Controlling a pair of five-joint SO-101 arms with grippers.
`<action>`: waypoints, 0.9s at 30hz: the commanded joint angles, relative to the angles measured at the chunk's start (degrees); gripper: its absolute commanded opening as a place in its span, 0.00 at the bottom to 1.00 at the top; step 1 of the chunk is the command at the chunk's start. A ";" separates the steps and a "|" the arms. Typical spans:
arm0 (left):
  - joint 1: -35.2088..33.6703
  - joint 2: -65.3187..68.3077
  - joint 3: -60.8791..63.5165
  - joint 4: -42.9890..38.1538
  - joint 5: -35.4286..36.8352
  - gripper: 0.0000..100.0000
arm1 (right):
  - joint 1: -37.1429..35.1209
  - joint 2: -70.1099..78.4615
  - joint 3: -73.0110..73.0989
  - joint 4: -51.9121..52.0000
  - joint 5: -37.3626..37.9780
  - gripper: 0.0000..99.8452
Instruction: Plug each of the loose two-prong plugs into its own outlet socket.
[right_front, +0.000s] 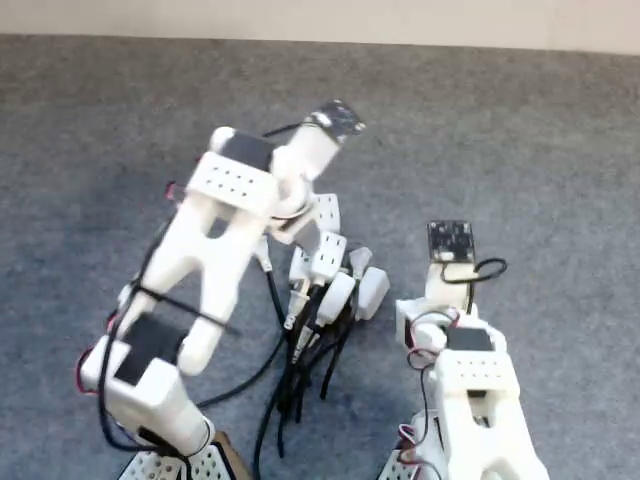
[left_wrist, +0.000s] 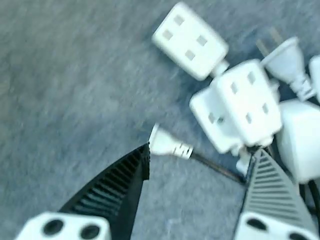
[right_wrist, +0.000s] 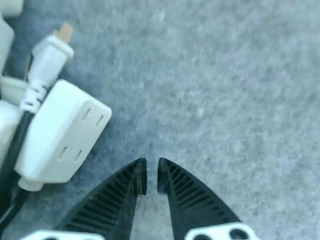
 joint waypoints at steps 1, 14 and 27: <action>3.30 1.71 -2.59 -3.96 0.62 0.32 | -1.19 -8.04 2.59 -1.54 -0.53 0.06; 7.52 10.77 -2.24 -7.38 11.52 0.32 | -4.44 -23.87 8.57 2.42 -0.53 0.06; 2.33 13.85 -2.86 -6.42 11.60 0.00 | -4.44 -23.87 8.66 2.42 1.14 0.06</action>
